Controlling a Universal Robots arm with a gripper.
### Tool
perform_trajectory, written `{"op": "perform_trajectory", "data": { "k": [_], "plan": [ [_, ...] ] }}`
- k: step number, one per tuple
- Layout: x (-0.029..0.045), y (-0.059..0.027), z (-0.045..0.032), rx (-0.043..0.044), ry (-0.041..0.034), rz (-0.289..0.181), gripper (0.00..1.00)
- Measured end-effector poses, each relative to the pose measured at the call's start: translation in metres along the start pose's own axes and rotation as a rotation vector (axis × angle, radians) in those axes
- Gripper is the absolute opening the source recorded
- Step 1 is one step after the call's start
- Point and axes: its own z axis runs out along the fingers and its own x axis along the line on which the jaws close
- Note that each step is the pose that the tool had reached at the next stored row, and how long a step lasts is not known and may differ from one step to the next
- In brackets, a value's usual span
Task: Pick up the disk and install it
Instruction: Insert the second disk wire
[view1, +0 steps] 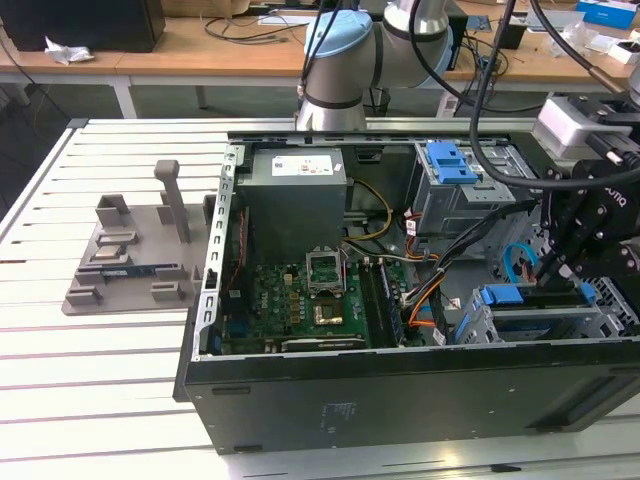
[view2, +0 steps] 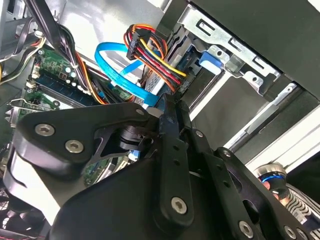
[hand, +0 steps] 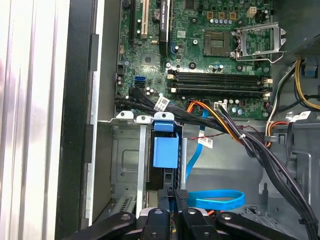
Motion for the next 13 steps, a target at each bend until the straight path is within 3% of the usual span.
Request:
{"op": "perform_trajectory", "data": {
  "k": [7, 13],
  "plan": [
    [0.0003, -0.0009, 0.0055, -0.0037, 0.0006, -0.004, 0.16],
    [0.0003, -0.0009, 0.0049, -0.0039, -0.0012, -0.004, 0.16]
  ]
}}
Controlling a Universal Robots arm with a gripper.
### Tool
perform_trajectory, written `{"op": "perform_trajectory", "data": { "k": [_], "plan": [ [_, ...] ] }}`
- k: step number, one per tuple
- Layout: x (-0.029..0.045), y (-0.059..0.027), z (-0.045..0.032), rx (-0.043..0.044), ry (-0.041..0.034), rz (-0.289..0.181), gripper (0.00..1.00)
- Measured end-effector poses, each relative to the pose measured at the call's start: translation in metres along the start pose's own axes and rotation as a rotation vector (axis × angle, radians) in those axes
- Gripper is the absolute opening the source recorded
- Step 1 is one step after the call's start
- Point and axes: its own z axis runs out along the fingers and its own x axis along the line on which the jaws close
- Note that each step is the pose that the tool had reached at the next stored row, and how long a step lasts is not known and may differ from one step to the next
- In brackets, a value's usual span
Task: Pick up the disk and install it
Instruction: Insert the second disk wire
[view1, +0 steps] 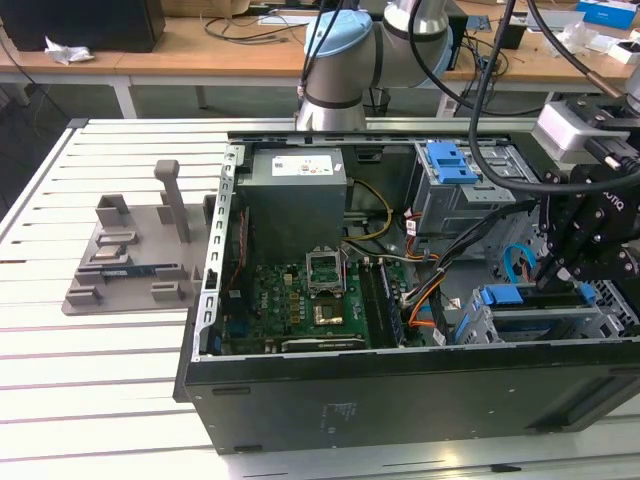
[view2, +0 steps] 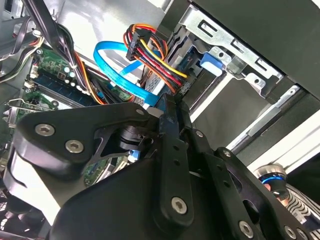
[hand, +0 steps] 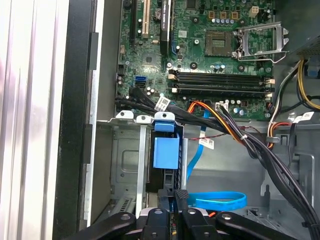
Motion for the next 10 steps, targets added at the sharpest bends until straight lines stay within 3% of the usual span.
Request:
{"op": "perform_trajectory", "data": {
  "k": [10],
  "plan": [
    [-0.0007, 0.0002, -0.0032, 0.0, 0.0011, 0.0, 0.16]
  ]
}}
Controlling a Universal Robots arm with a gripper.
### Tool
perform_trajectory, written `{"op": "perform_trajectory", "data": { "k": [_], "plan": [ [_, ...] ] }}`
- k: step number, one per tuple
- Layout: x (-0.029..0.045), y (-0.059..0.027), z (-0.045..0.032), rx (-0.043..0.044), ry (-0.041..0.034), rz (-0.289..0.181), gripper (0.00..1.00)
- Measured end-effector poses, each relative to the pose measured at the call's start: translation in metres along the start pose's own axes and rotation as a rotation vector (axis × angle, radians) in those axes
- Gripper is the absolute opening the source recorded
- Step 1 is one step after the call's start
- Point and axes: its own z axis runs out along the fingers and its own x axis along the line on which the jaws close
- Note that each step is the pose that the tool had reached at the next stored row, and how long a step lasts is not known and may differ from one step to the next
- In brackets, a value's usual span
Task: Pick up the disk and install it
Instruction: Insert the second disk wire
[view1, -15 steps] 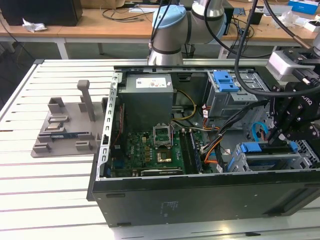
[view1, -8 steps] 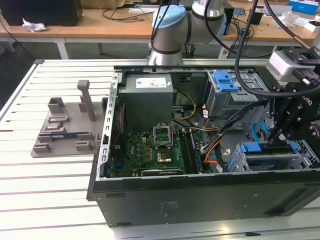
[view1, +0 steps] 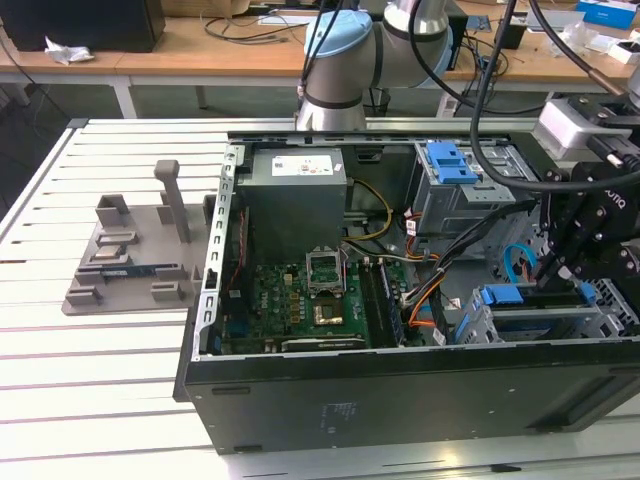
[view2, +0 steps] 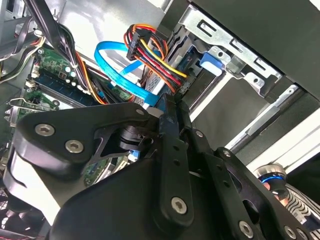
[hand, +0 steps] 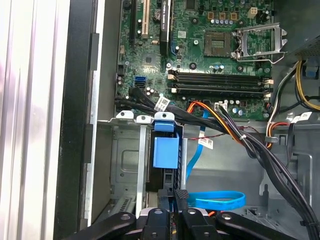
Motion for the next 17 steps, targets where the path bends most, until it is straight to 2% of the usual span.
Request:
{"op": "perform_trajectory", "data": {
  "k": [7, 8, 13, 17],
  "plan": [
    [0.0, -0.0002, 0.0029, 0.0, -0.0007, 0.0, 0.16],
    [-0.0001, -0.0002, 0.0031, 0.0005, -0.003, 0.0, 0.16],
    [0.0, 0.0, 0.0014, 0.001, -0.0022, 0.0, 0.16],
    [-0.0001, -0.0003, 0.0068, 0.0005, -0.0017, 0.0, 0.16]
  ]
}}
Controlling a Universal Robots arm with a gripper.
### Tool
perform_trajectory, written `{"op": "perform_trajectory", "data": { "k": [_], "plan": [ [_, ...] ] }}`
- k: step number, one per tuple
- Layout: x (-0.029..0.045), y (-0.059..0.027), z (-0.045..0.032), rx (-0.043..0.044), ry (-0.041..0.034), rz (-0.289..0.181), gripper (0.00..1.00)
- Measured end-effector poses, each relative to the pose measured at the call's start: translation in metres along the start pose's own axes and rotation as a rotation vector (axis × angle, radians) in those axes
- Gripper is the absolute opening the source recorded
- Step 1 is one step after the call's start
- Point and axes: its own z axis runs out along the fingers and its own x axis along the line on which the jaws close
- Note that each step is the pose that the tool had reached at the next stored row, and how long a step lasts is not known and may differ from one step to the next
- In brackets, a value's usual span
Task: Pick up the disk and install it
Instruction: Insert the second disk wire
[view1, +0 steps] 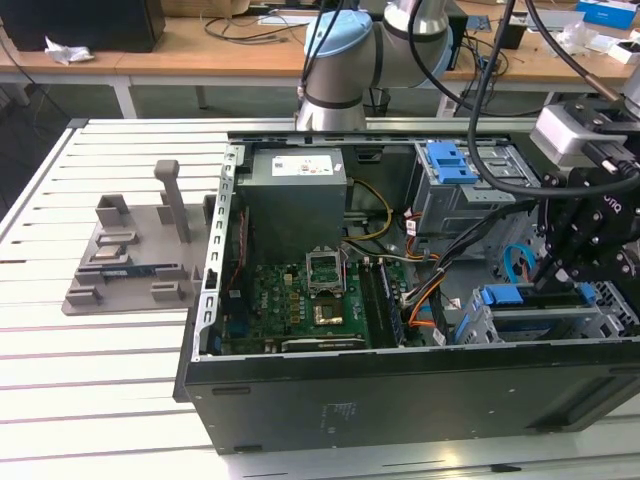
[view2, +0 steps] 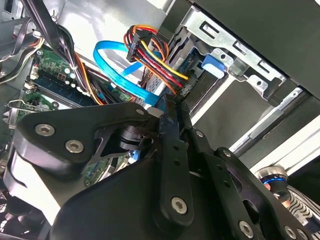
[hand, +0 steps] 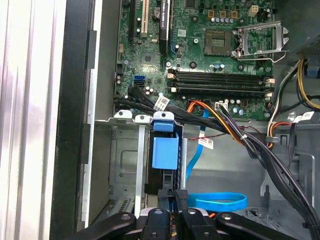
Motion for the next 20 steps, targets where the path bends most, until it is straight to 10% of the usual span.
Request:
{"op": "perform_trajectory", "data": {
  "k": [9, 20],
  "plan": [
    [-0.0001, -0.0002, 0.0018, 0.0001, -0.0011, 0.0, 0.24],
    [-0.0014, 0.0026, -0.0399, 0.0001, -0.0007, 0.0, 0.11]
  ]
}}
